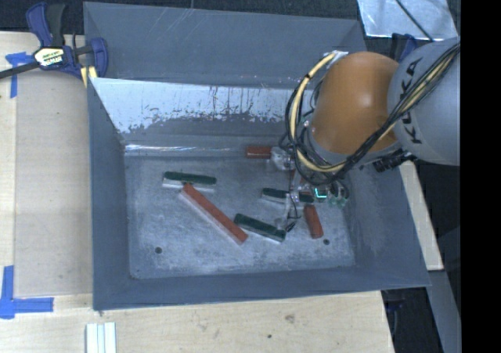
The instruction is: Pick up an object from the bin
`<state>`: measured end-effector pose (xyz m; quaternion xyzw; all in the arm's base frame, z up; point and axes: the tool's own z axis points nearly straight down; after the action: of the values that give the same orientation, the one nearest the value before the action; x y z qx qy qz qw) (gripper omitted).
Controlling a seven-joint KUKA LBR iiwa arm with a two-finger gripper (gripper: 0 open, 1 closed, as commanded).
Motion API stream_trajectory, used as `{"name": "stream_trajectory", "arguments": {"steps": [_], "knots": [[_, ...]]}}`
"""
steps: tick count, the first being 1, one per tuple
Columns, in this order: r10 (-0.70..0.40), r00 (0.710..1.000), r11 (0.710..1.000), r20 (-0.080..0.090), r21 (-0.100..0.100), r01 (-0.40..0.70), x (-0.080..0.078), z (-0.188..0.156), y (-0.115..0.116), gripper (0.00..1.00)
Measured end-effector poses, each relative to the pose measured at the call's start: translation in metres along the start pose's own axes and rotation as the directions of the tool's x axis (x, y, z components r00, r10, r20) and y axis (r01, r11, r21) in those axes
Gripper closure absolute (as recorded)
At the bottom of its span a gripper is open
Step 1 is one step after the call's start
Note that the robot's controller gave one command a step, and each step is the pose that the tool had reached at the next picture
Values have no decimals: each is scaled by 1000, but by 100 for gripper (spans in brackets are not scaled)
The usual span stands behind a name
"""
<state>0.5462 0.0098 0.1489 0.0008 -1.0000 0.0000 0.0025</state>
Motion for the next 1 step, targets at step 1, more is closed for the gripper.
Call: {"name": "stream_trajectory", "arguments": {"steps": [1], "knots": [[-20,1000,1000,2,2,20,-29,83,-55,0]]}}
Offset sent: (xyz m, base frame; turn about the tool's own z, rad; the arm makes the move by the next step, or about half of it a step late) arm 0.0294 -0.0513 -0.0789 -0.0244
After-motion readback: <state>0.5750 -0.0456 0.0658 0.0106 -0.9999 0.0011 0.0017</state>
